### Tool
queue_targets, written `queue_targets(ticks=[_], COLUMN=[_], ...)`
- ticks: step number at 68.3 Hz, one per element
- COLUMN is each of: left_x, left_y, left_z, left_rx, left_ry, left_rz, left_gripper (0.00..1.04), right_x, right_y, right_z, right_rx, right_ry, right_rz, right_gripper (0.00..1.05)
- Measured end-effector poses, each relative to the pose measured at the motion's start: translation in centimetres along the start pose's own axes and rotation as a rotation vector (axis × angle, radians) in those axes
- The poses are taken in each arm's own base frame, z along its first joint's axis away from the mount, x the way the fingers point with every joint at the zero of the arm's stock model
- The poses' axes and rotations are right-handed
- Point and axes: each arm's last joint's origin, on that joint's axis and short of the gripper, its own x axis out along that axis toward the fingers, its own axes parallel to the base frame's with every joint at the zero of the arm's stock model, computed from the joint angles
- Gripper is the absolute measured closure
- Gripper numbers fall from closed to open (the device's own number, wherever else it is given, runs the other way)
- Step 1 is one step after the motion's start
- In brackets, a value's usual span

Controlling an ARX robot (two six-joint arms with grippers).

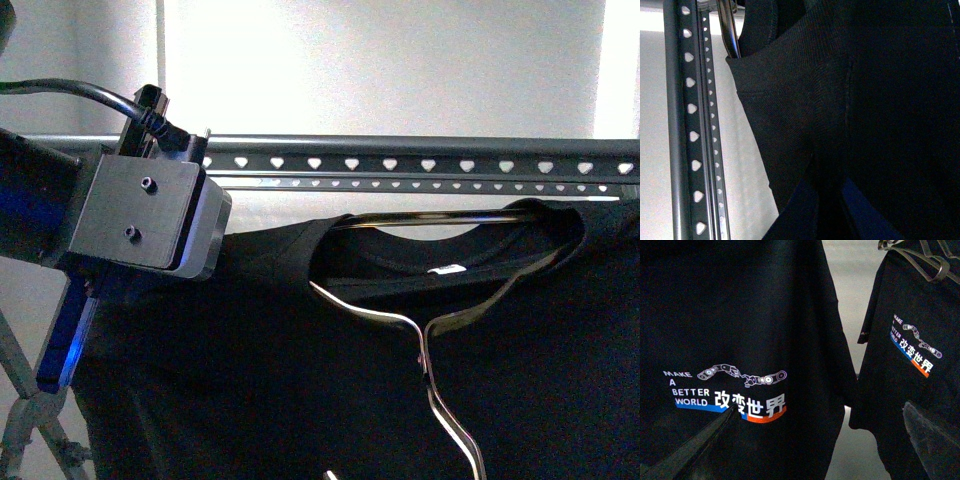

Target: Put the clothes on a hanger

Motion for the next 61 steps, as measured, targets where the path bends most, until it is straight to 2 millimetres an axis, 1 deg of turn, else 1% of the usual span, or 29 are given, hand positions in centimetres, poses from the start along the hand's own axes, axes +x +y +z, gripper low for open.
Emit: queue_targets(ticks=[1,2,5,6,10,11,15,16,19,22,23,25,28,32,38,43,52,61], left_x=[0.0,0.0,0.0,0.0,0.0,0.0,0.1,0.1,0.1,0.0,0.0,0.0,0.0,0.0,0.0,0.0,0.0,0.0], left_y=[0.0,0.0,0.0,0.0,0.0,0.0,0.0,0.0,0.0,0.0,0.0,0.0,0.0,0.0,0.0,0.0,0.0,0.0], left_z=[0.0,0.0,0.0,0.0,0.0,0.1,0.1,0.1,0.1,0.0,0.0,-0.1,-0.1,0.0,0.0,0.0,0.0,0.0], left_rx=[0.000,0.000,0.000,0.000,0.000,0.001,0.001,0.001,0.001,0.000,0.000,-0.001,-0.001,0.000,0.000,0.000,0.000,0.000], left_ry=[0.000,0.000,0.001,0.003,0.002,-0.001,-0.002,-0.002,-0.001,0.006,0.007,0.010,0.009,0.007,0.006,0.006,0.006,0.004], left_rz=[0.000,0.000,0.000,-0.001,0.000,0.000,0.000,0.000,-0.001,-0.001,-0.002,-0.002,-0.002,-0.002,-0.002,-0.002,-0.001,-0.001], left_gripper=[1.00,1.00,1.00,1.00,1.00,1.00,1.00,1.00,1.00,1.00,1.00,1.00,1.00,1.00,1.00,1.00,1.00,1.00], right_x=[0.0,0.0,0.2,0.5,1.0,1.4,2.1,2.5,3.1,4.3,4.4,5.4,6.6,8.0,10.1,11.5,14.2,16.0], right_y=[-0.1,-0.1,-0.4,-0.6,-1.4,-1.9,-2.9,-3.4,-4.0,-4.8,-4.8,-5.2,-5.5,-5.4,-4.8,-4.4,-3.6,-2.9], right_z=[0.1,0.1,0.4,0.8,1.9,2.6,4.2,5.0,6.2,8.0,8.1,9.0,9.7,10.4,11.4,11.9,12.8,13.4], right_rx=[-0.004,-0.017,-0.048,-0.059,-0.083,-0.102,-0.154,-0.196,-0.247,-0.328,-0.334,-0.410,-0.510,-0.680,-1.010,-1.157,-1.310,-1.353], right_ry=[0.020,0.057,0.113,0.127,0.114,0.093,0.040,0.010,-0.030,-0.058,-0.058,-0.062,-0.059,-0.073,-0.160,-0.192,-0.240,-0.256], right_rz=[0.010,0.088,0.184,0.245,0.329,0.357,0.391,0.401,0.411,0.437,0.439,0.453,0.462,0.492,0.514,0.509,0.501,0.508], right_gripper=[0.07,0.07,0.07,0.07,0.07,0.07,0.07,0.07,0.07,0.07,0.07,0.07,0.07,0.07,0.07,0.07,0.07,0.07])
